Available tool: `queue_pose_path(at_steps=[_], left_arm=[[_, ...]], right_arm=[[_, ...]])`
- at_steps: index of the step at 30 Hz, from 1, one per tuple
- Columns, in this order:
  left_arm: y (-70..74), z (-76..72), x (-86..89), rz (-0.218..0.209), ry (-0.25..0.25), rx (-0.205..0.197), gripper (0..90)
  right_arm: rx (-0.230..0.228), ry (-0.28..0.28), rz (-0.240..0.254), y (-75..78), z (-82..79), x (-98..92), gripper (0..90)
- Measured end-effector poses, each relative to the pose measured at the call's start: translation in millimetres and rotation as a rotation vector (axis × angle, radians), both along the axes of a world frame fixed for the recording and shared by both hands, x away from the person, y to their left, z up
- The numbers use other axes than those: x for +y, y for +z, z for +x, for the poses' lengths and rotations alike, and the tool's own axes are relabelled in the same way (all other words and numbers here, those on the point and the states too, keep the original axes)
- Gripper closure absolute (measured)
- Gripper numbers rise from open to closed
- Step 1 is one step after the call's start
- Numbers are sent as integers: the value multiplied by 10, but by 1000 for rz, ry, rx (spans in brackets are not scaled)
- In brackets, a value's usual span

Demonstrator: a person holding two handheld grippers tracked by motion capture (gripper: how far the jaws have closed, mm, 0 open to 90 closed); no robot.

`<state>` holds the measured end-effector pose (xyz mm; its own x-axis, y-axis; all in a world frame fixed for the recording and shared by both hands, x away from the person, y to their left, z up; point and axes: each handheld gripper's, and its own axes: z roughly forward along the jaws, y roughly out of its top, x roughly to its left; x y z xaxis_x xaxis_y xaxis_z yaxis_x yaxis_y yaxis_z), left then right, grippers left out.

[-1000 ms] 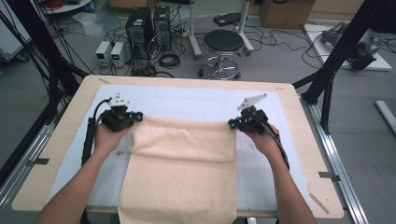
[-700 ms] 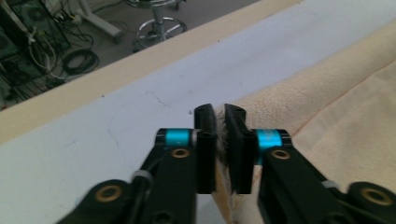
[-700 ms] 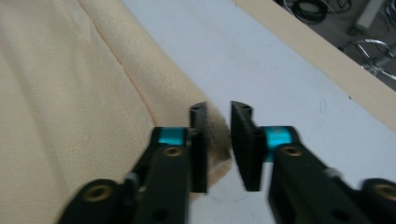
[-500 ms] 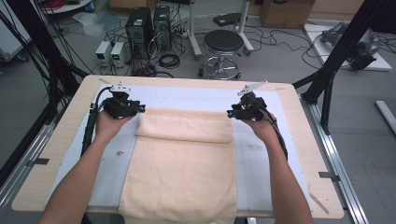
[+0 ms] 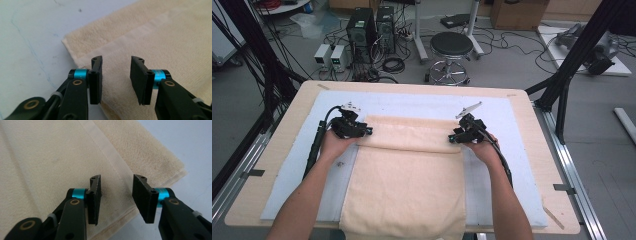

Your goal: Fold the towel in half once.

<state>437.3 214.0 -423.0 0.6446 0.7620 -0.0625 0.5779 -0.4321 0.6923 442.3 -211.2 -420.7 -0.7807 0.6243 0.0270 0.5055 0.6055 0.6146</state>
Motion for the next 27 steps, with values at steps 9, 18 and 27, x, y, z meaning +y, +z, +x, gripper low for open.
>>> queue_pose_path(at_steps=[9,18,27], left_arm=[[84,-93,-26,0,-2,-74,871],[463,-507,190,-168,-38,-240,873],[582,-1204,447,-207,-84,-349,897]], right_arm=[[7,33,36,35,-45,-4,853],[-117,115,135,492,-401,-94,856],[-236,198,161,872,-1095,-207,858]])
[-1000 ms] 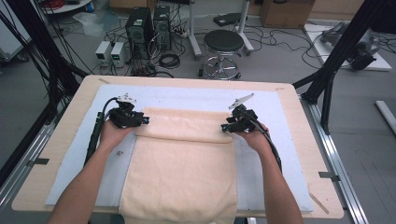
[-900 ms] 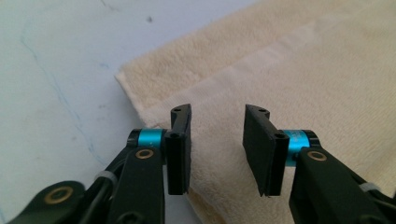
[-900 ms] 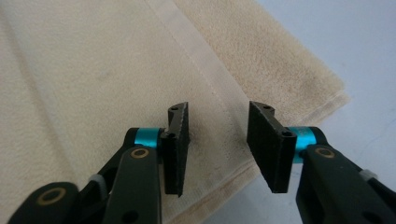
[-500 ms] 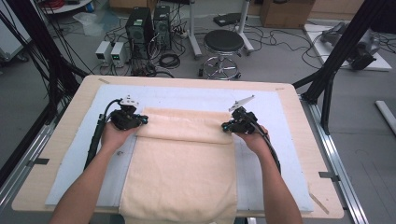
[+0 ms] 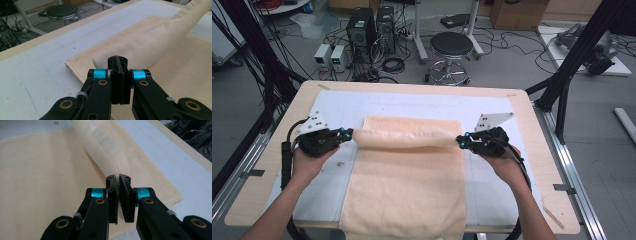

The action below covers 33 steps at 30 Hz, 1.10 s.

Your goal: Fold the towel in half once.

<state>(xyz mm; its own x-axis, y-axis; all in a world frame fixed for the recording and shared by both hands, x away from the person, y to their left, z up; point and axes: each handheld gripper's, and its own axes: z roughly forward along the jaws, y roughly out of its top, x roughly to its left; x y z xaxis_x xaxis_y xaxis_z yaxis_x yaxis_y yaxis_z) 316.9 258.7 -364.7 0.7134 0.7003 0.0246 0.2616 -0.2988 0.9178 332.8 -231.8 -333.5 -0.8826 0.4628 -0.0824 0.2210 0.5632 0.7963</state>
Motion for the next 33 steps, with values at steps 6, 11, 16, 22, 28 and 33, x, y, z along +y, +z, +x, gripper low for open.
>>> queue_pose_path(at_steps=[6,11,16,22,28,33], left_arm=[[-214,-225,-37,46,-85,47,894],[-470,-162,-257,106,-198,151,703],[-633,-140,-382,198,-271,213,666],[-741,-195,-453,240,-278,193,717],[-691,-207,-458,230,-243,184,865],[-430,-289,-350,167,-213,112,867]], right_arm=[[26,41,-66,-194,-283,40,858],[92,11,-67,-508,-261,-10,857],[110,-9,-48,-615,-259,-90,856],[105,-12,-43,-669,-272,-84,856],[115,-23,-21,-736,-292,-100,856],[90,-10,14,-620,-345,-99,856]])
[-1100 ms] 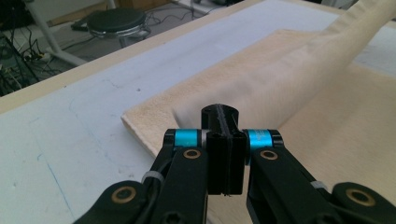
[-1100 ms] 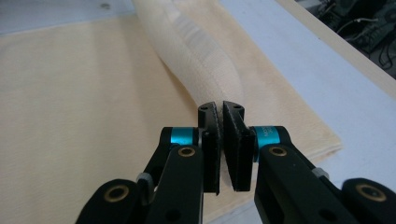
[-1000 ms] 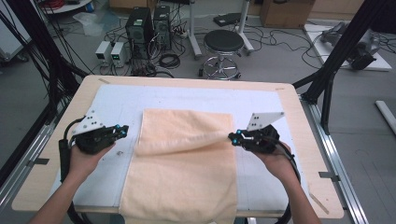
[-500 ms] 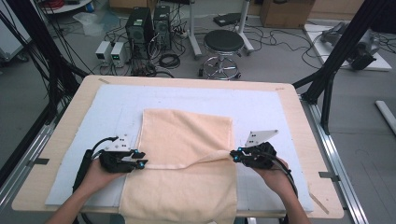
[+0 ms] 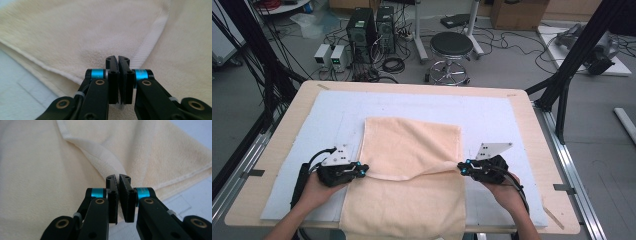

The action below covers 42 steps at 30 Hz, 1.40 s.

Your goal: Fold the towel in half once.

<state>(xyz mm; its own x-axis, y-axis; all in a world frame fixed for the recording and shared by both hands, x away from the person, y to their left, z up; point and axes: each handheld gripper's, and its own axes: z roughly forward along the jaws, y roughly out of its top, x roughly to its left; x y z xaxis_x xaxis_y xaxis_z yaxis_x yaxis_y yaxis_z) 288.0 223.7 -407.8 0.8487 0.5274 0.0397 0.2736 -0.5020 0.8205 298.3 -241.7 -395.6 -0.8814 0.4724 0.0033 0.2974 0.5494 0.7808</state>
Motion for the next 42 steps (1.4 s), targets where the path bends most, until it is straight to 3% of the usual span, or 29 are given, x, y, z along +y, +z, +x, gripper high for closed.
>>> queue_pose_path(at_steps=[5,7,14,18,20,22,24,27,31,37,42], left_arm=[[299,-186,165,-59,20,-62,867],[379,-309,210,-58,17,-89,867],[500,-893,279,-62,-33,-118,867],[523,-1259,319,-61,-70,-98,866],[495,-1413,342,-66,-99,-70,861],[443,-1509,339,-63,-125,-40,791],[402,-1523,327,-57,-123,-31,708],[368,-1397,309,-72,-99,-38,690],[318,-1037,269,-72,-50,-39,616],[283,-402,198,-53,66,-56,511],[235,152,140,-54,164,-41,454]], right_arm=[[-40,24,38,209,-106,31,856],[-62,40,43,295,-187,43,856],[-111,104,40,511,-715,48,856],[-79,152,62,523,-1100,43,852],[-57,196,43,487,-1280,59,842],[-49,218,40,465,-1376,63,761],[-20,220,54,467,-1361,41,704],[-16,210,51,468,-1249,25,653],[-49,147,4,437,-982,59,600],[-56,24,-18,391,-344,50,500],[-45,-72,-44,277,229,49,443]])
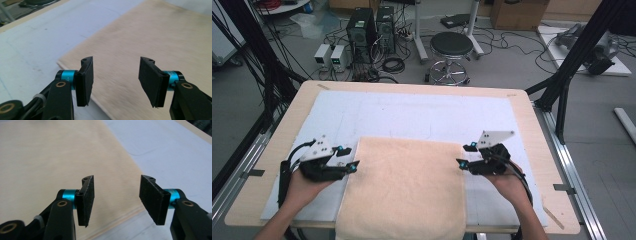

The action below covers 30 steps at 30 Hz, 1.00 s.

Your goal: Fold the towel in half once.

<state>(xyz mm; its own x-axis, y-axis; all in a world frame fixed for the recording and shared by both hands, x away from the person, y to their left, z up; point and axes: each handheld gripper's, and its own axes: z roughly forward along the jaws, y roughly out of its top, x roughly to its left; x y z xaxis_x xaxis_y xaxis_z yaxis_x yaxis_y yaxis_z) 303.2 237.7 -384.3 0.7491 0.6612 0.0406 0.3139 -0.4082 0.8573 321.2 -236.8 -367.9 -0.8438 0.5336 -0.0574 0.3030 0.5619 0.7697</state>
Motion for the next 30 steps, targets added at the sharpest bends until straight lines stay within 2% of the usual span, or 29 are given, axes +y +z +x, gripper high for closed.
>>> queue_pose_path(at_steps=[1,3,6,8,10,12,15,16,17,18,19,22,23,26,27,30], left_arm=[[-23,106,-18,9,25,6,449],[-90,312,-29,1,55,33,447],[-226,584,-21,-10,114,96,447],[-327,738,-23,-6,151,123,446],[-393,834,-32,-5,156,154,434],[-455,911,-47,-12,140,194,424],[-518,974,-92,-13,91,253,450],[-532,974,-104,-3,77,254,531],[-540,977,-109,0,67,254,659],[-537,984,-109,-5,64,254,757],[-529,994,-106,0,64,254,820],[-479,1030,-101,5,111,216,845],[-447,1062,-93,8,130,213,846],[-310,1163,-105,22,191,158,847],[-258,1203,-115,13,213,138,847],[-68,1353,-144,33,252,105,847]], right_arm=[[5,-13,-9,-43,102,-1,441],[32,-34,-23,-134,277,-1,424],[44,-53,-54,-255,462,-4,408],[74,-56,-46,-347,574,-19,397],[99,-54,-46,-421,651,-29,388],[128,-52,-39,-504,727,-38,383],[189,-43,-42,-628,805,-31,408],[216,-27,-38,-658,819,-25,486],[227,-14,-28,-672,826,-19,568],[241,18,-17,-659,837,-21,806],[241,51,-3,-636,837,-13,834],[211,58,-59,-577,884,77,846],[201,45,-65,-543,909,96,847],[164,-7,-43,-404,1043,116,852],[148,-24,-34,-348,1101,121,853],[98,-87,-27,-172,1267,142,858]])
